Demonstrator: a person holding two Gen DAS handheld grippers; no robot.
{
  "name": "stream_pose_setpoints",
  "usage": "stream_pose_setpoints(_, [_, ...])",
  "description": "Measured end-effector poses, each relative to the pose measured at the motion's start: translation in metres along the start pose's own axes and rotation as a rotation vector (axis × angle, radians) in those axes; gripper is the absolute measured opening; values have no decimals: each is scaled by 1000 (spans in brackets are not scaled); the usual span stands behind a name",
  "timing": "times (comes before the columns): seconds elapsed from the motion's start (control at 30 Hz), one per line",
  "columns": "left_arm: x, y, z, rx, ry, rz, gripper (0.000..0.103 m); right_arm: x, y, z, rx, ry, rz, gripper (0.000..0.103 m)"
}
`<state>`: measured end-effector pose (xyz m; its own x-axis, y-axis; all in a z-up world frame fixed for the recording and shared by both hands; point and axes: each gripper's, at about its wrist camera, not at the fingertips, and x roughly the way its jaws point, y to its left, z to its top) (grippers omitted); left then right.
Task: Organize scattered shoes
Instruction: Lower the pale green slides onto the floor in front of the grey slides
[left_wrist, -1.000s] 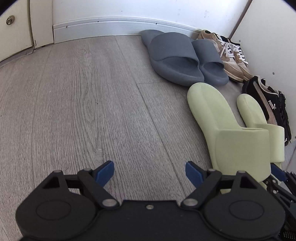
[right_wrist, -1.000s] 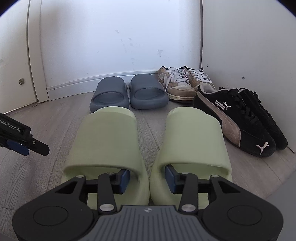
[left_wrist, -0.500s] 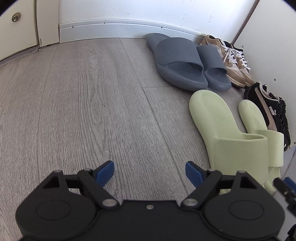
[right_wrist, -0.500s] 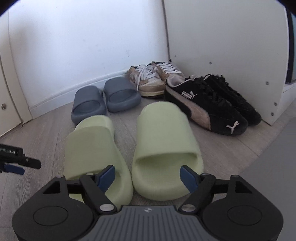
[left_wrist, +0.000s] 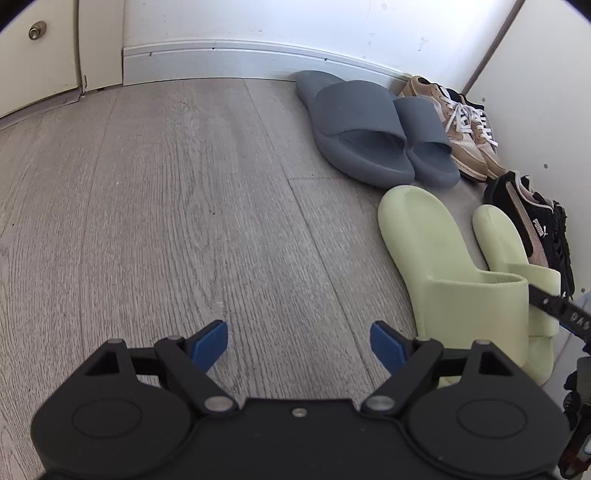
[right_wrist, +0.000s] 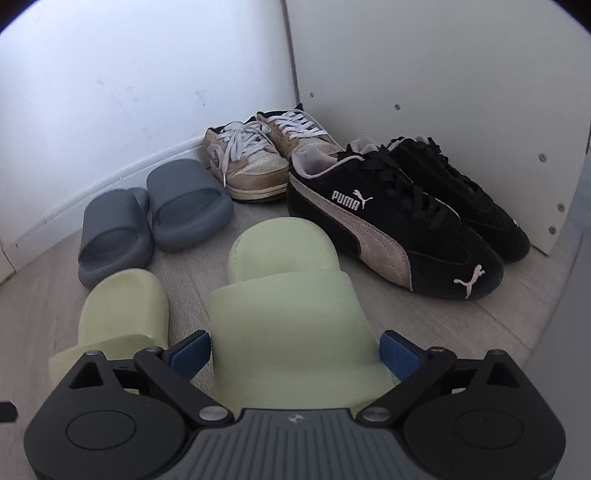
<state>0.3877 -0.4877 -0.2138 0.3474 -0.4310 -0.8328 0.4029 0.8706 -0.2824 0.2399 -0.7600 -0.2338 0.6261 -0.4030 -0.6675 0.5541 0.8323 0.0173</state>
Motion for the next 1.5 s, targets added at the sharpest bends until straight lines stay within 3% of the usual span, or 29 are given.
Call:
stream_pose_setpoints(0.4, [1, 5, 0, -15, 7, -2, 85, 8, 17, 6, -193, -2, 141, 97])
stream_pose_setpoints(0.5, [0, 6, 1, -17, 4, -1, 85, 12, 19, 10, -199, 1, 153, 97])
stream_pose_setpoints(0.6, [-1, 6, 2, -18, -1, 0, 85, 8, 22, 10, -180, -1, 110, 97])
stream_pose_setpoints(0.83, [-3, 9, 2, -30, -4, 2, 85, -41, 44, -10, -156, -159, 24, 98])
stream_pose_setpoints(1.0, [-1, 13, 2, -48, 5, -3, 85, -71, 70, -27, -173, -239, 62, 98])
stream_pose_setpoints(1.1, [-4, 14, 1, -49, -4, 0, 85, -75, 87, -32, -170, -199, 146, 98])
stream_pose_setpoints(1.3, [-7, 22, -1, -73, -6, 9, 85, -58, 126, -41, -242, -73, 174, 96])
stream_pose_setpoints(1.5, [-12, 34, -1, -98, -19, 21, 85, -53, 124, -43, -262, -60, 209, 94])
